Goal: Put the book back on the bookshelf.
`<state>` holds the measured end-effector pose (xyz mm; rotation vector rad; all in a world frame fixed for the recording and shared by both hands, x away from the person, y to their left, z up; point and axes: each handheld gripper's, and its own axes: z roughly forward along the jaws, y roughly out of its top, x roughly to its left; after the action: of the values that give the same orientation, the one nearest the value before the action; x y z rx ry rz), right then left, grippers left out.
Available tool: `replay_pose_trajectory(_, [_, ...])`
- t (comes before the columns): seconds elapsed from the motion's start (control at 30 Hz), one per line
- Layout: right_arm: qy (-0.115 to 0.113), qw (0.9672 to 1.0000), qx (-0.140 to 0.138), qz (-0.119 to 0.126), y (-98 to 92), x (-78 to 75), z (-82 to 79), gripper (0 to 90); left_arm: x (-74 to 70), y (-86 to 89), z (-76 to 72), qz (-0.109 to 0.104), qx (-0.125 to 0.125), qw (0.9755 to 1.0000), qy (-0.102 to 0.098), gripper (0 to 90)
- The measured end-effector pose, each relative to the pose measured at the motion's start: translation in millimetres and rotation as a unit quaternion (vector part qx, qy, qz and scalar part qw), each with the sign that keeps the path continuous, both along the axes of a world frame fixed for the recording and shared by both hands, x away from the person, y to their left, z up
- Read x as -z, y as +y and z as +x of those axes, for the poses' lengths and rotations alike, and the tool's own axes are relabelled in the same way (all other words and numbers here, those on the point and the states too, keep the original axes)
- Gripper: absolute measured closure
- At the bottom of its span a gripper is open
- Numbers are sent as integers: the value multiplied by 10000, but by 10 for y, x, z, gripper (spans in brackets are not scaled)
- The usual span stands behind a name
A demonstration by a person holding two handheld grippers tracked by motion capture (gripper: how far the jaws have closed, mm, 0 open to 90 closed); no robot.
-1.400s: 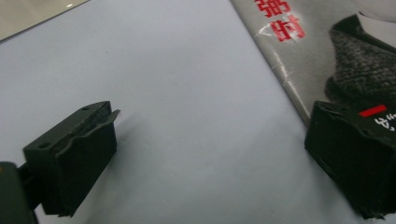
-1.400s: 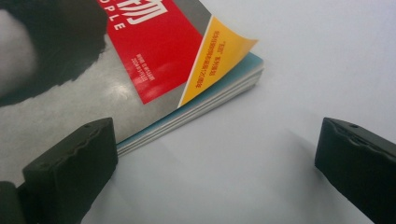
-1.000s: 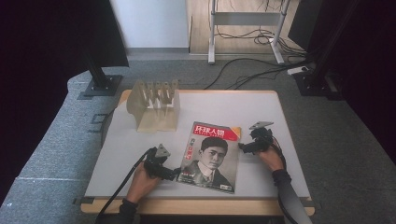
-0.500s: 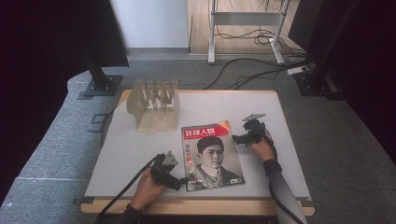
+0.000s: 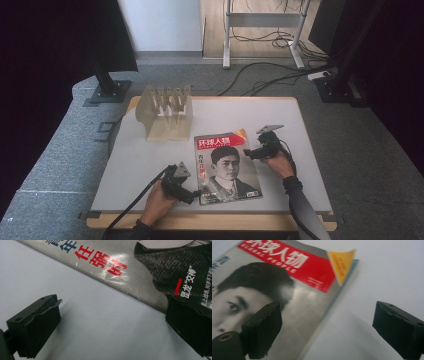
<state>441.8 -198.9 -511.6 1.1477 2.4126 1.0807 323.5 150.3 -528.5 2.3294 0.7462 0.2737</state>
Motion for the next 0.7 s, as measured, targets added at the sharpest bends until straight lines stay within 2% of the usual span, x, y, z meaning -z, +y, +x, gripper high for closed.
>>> replay_pose_trajectory(0.1, [68,9999,-81,17,125,30,-10,120,0,0,0,-1,2,10000,0,0])
replay_pose_trajectory(0.2, [82,10000,-48,22,210,80,22,128,-1,1,1,-2,3,10000,4,0])
replay_pose_trajectory(0.3, [182,9996,59,221,247,139,82,133,-1,1,1,-2,2,10000,6,0])
replay_pose_trajectory(0.43, [179,9987,226,417,261,166,105,165,-1,2,2,-7,-2,10000,12,0])
replay_pose_trajectory(0.57, [158,9984,312,440,244,164,66,221,0,3,4,-8,0,10000,17,0])
replay_pose_trajectory(0.7, [224,9967,414,658,181,165,14,285,-1,1,3,-4,-5,10000,17,0])
